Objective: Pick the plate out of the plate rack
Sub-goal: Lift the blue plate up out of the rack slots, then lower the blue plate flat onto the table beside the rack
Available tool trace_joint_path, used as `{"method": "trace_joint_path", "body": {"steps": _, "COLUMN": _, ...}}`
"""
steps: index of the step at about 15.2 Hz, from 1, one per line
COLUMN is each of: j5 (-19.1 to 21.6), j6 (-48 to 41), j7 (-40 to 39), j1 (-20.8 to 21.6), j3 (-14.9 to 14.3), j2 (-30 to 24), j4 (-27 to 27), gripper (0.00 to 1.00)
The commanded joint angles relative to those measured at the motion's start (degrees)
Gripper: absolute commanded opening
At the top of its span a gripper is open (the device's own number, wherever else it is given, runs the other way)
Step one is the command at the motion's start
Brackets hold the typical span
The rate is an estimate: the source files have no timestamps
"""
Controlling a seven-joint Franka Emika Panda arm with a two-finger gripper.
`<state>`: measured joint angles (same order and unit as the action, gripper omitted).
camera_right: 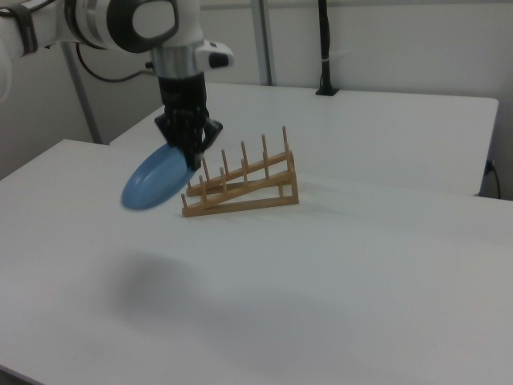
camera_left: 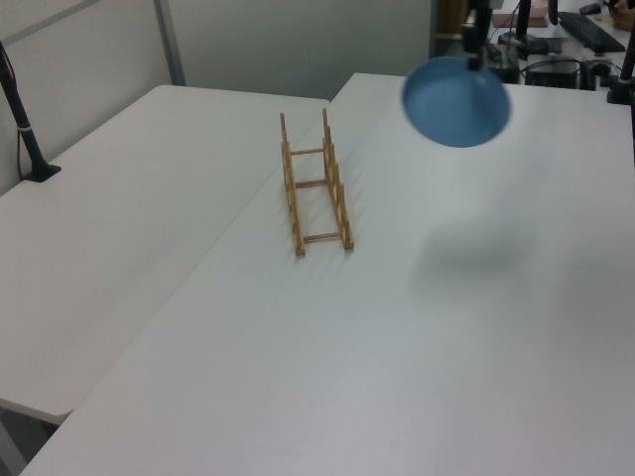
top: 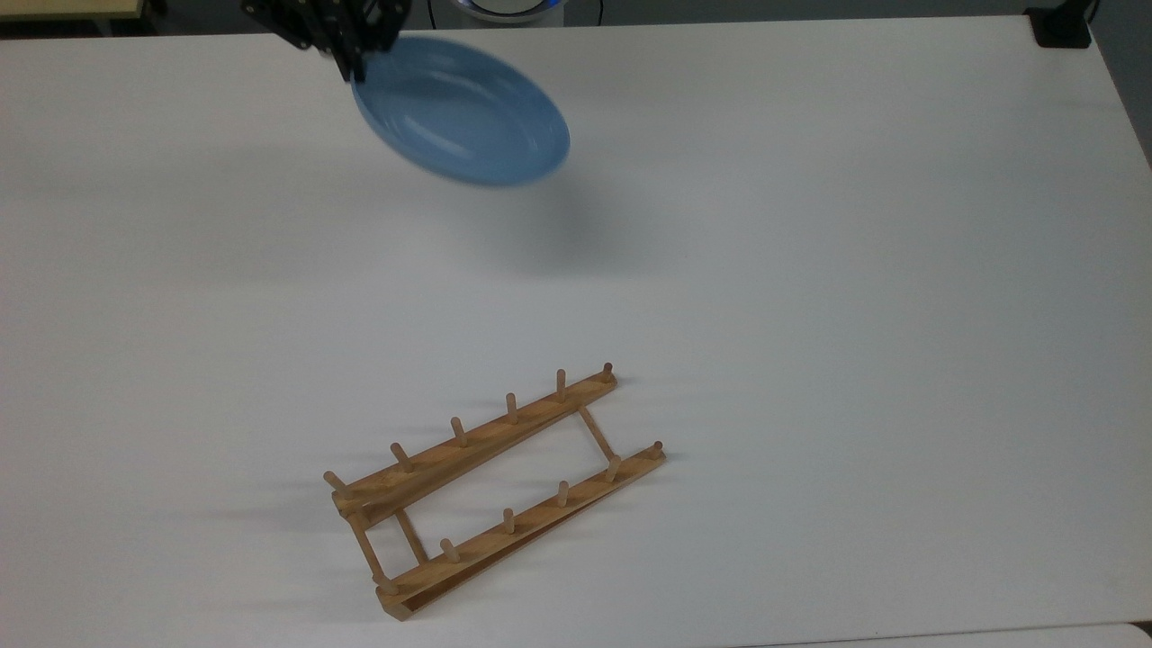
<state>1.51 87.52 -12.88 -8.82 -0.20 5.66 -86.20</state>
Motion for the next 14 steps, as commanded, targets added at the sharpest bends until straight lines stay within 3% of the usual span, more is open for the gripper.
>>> {"method": "trace_joint_path", "body": {"steps": 1, "j5": 1.4, "j6": -2.5, "j7": -14.7, "j1": -3.4, "j3": -0.1, "j2": -0.6, "j4": -6.7, "gripper": 0.01}}
{"method": "trace_joint_path", "body": {"steps": 8, "j5": 1.5, "j6": 12.7, "j7": -12.3, "j1": -3.8, "j3": 0.0, "j2": 2.4, "j4": -20.7, "gripper": 0.01}}
{"method": "trace_joint_path", "body": {"steps": 14, "j5": 1.5, "j6": 23.2, "j7": -3.3, "j1": -2.8, "j3": 0.6, "j2": 8.7, "j4": -21.7, "gripper": 0.01}}
